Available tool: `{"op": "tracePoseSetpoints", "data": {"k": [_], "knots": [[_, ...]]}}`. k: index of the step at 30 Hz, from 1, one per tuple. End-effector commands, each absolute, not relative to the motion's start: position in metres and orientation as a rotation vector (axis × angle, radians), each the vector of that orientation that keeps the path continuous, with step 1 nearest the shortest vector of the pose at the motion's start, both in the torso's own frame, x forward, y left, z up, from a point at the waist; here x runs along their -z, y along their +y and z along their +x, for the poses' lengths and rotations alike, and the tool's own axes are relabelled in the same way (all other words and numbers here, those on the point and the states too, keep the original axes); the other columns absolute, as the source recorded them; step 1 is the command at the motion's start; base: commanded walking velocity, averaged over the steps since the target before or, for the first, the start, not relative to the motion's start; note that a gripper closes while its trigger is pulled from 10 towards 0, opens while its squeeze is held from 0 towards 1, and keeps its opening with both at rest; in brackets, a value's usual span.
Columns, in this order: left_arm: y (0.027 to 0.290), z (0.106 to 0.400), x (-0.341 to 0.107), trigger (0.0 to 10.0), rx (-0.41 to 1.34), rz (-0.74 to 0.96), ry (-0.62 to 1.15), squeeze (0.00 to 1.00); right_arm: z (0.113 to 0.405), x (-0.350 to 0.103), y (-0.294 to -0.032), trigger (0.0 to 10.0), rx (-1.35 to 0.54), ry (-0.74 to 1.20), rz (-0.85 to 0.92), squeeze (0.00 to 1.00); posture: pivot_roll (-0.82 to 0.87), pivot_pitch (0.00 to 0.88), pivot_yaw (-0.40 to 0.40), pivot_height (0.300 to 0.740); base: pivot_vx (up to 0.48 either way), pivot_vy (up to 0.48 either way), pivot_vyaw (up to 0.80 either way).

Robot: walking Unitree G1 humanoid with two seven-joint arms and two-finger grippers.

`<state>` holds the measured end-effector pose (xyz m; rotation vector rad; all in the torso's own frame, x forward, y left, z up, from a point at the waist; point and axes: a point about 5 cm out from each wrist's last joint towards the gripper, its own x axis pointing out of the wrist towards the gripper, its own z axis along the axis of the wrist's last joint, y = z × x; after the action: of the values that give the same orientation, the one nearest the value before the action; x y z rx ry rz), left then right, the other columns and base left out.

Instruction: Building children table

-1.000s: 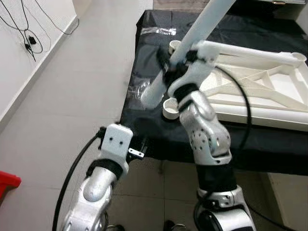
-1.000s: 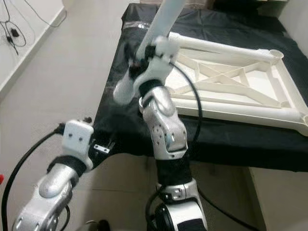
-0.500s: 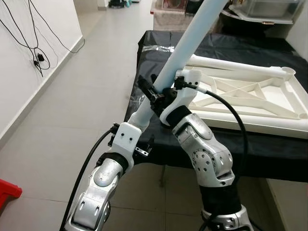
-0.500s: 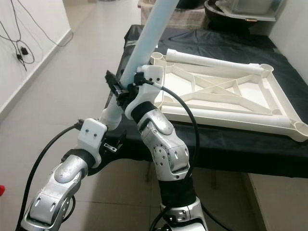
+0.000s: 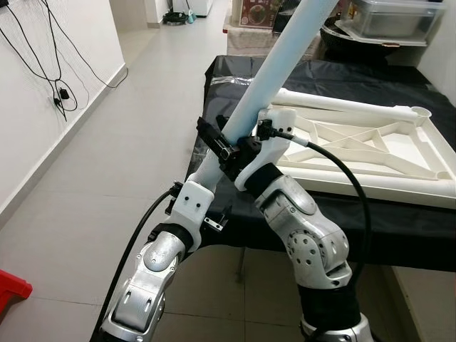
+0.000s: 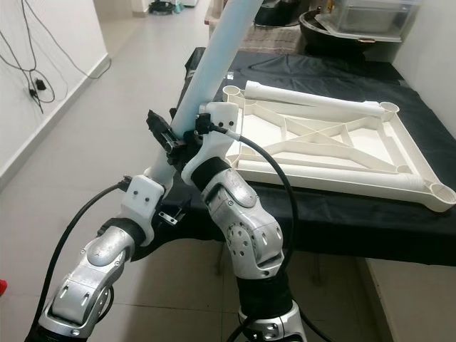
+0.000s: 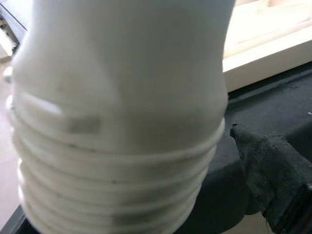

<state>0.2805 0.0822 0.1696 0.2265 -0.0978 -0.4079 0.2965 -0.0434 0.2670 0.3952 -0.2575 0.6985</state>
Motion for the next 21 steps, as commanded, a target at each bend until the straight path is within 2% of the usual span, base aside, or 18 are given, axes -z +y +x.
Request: {"op": "tracePoseSetpoints", "data": {"k": [1, 14, 15, 21], "knots": [[0.07, 0.28, -0.177, 10.0, 0.45, 0.244, -0.157, 0.0, 0.295, -0.259, -0.038, 10.0, -0.714, -0.215, 0.397, 0.0, 0.04, 0.092, -0.04, 0.74, 0.0, 0.0, 0.0], [0.063, 0.272, -0.176, 10.0, 0.441, 0.254, -0.172, 0.0, 0.306, -0.261, -0.045, 10.0, -0.654, -0.231, 0.37, 0.0, 0.04, 0.096, -0.043, 0.74, 0.0, 0.0, 0.0], [0.065, 0.272, -0.175, 10.0, 0.433, 0.238, -0.167, 1.0, 0.306, -0.26, -0.046, 10.0, -0.649, -0.23, 0.366, 0.0, 0.04, 0.096, -0.042, 0.74, 0.0, 0.0, 0.0], [0.068, 0.274, -0.172, 10.0, 0.402, 0.254, -0.155, 1.0, 0.31, -0.263, -0.049, 10.0, -0.625, -0.244, 0.372, 0.0, 0.03, 0.098, -0.037, 0.74, 0.0, 0.0, 0.0]]}}
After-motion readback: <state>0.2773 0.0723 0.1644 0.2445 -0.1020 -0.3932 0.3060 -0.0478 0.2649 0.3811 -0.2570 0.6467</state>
